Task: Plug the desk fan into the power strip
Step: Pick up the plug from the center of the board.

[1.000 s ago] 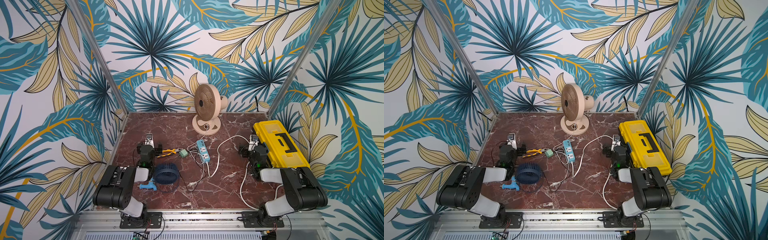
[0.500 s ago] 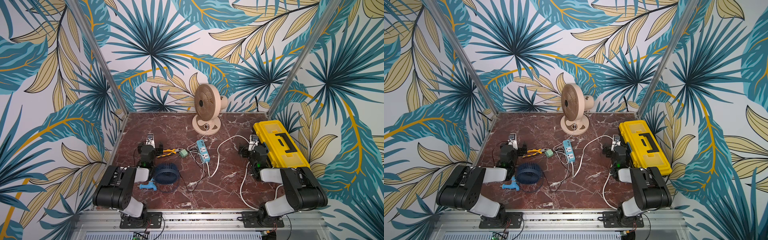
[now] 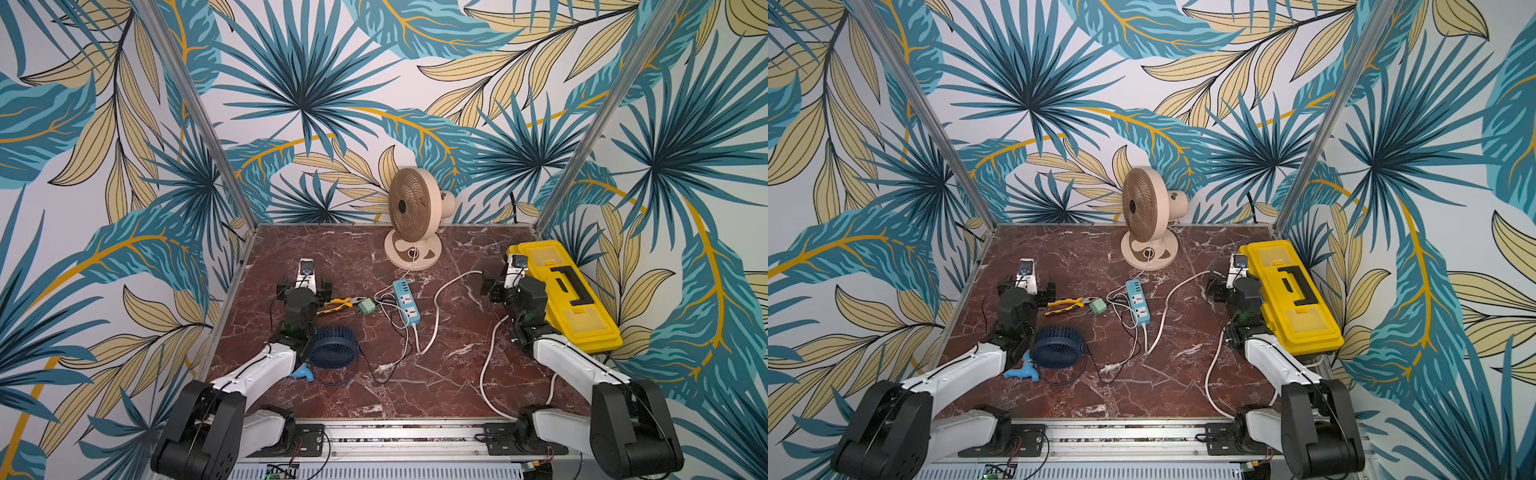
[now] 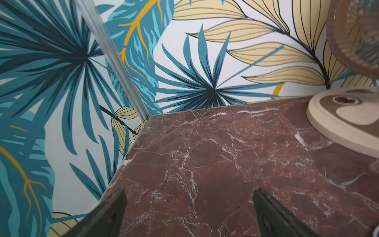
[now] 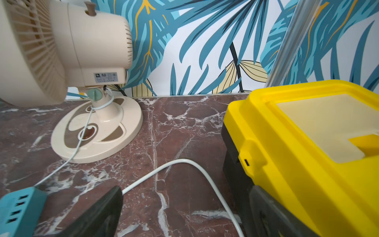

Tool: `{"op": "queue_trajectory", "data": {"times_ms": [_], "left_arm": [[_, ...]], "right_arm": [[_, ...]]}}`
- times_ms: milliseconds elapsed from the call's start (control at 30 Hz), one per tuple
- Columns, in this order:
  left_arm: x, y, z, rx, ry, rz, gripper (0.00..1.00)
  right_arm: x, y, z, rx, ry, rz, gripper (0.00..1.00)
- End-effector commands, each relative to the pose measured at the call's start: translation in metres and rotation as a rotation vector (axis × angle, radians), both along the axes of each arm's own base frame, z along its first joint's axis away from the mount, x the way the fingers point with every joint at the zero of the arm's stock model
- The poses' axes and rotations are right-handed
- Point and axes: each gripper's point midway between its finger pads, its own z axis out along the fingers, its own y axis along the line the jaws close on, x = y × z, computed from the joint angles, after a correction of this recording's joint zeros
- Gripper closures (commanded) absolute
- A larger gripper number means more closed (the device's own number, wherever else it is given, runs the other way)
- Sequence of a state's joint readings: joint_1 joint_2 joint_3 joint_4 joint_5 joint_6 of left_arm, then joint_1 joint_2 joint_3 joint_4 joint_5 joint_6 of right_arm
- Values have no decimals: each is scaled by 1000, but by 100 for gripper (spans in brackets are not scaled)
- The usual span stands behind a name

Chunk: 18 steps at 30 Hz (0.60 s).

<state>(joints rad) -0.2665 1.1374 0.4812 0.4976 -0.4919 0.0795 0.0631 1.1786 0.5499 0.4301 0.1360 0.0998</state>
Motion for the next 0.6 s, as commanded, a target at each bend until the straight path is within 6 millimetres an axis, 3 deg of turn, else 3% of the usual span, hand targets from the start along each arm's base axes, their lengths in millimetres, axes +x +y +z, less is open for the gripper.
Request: {"op": "queue_trajectory", "data": {"times_ms": [0,300,567], "left_arm": [[-8,4,28,-152,-10,40,0],[-32,-29,51,-417,62,-134,0],[-73,-57,59,-492,106,-344,0]], "right_arm": [[-20,9,-8,133,119,9,0],[-54,47,26,362,177,169,1],[-86,65,41,405,131,291,0]]}}
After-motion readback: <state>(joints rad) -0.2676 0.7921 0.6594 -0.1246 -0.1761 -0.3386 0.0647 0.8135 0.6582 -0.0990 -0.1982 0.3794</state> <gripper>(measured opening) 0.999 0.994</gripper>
